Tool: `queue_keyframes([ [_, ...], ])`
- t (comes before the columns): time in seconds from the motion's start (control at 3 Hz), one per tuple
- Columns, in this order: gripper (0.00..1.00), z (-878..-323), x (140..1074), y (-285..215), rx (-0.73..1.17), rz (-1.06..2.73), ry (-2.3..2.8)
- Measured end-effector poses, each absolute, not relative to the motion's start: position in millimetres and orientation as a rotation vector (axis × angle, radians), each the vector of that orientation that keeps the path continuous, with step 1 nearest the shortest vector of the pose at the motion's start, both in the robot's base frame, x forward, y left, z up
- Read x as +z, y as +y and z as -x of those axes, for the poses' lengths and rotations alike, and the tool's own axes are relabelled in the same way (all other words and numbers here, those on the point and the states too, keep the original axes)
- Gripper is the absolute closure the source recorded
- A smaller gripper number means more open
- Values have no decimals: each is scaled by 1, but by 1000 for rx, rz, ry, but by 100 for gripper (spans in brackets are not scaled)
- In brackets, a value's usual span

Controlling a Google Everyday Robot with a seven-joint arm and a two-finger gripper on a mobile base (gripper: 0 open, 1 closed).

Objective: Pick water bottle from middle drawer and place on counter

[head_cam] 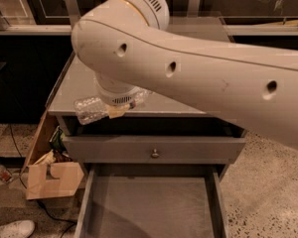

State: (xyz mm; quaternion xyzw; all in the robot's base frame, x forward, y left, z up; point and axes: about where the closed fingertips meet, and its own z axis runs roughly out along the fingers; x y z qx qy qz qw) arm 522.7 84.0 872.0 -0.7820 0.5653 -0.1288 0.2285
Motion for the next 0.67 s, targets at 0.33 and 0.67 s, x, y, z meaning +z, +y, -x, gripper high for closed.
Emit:
queue_keyframes([
  [0.33, 100, -539, 885, 99, -365, 2167, 1504],
  [0.67, 100, -539, 885, 99, -365, 2167, 1504],
])
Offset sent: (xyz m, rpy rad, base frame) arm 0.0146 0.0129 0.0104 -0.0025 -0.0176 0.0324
